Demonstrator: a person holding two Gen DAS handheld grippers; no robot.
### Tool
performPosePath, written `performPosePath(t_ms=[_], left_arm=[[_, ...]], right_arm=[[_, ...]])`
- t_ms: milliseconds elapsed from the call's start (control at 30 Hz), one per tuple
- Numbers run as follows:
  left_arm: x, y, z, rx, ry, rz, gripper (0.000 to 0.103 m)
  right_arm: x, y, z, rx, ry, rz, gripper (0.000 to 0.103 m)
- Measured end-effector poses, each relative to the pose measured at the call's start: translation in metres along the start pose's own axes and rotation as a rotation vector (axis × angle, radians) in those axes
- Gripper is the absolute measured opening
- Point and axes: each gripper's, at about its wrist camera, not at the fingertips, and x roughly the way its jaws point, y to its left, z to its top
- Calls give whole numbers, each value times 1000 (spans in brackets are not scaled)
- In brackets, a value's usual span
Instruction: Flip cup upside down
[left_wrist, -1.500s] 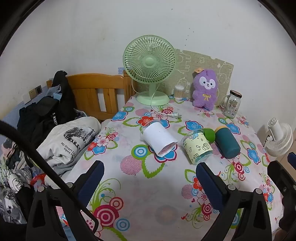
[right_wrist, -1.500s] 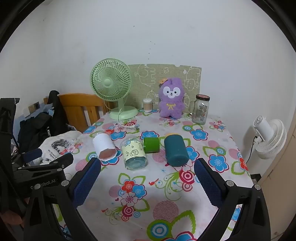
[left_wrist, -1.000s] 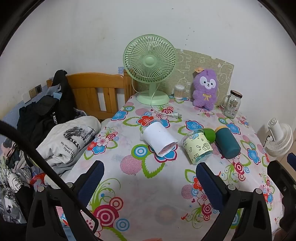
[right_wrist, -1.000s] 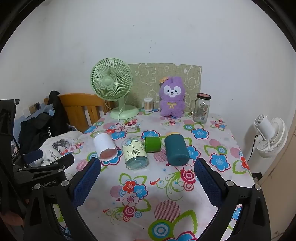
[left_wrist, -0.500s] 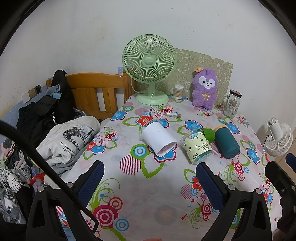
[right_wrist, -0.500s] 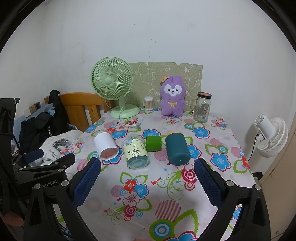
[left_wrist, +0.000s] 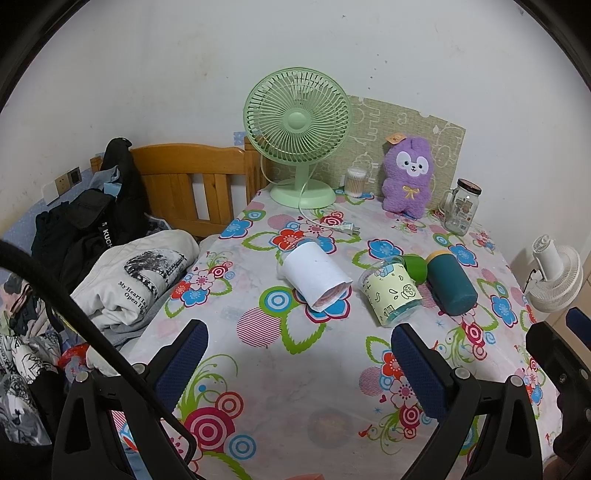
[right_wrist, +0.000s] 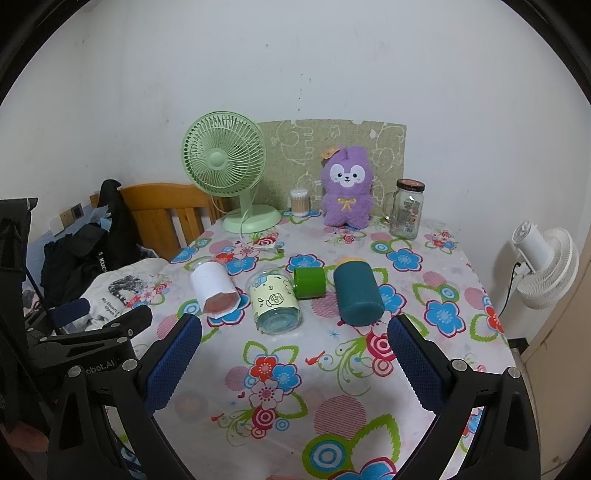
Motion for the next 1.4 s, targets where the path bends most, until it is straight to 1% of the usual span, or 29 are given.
performPosePath(t_ms=[1067,1300,1400], left_arm=[[-1,0,0,-1,1,-1,101],[-2,2,4,0,13,-1,101],[4,4,5,-5,17,0,101]], right_arm=[[0,5,2,-3,11,11,102],[7,2,2,-3,24,11,102],[11,1,3,0,30,10,102]])
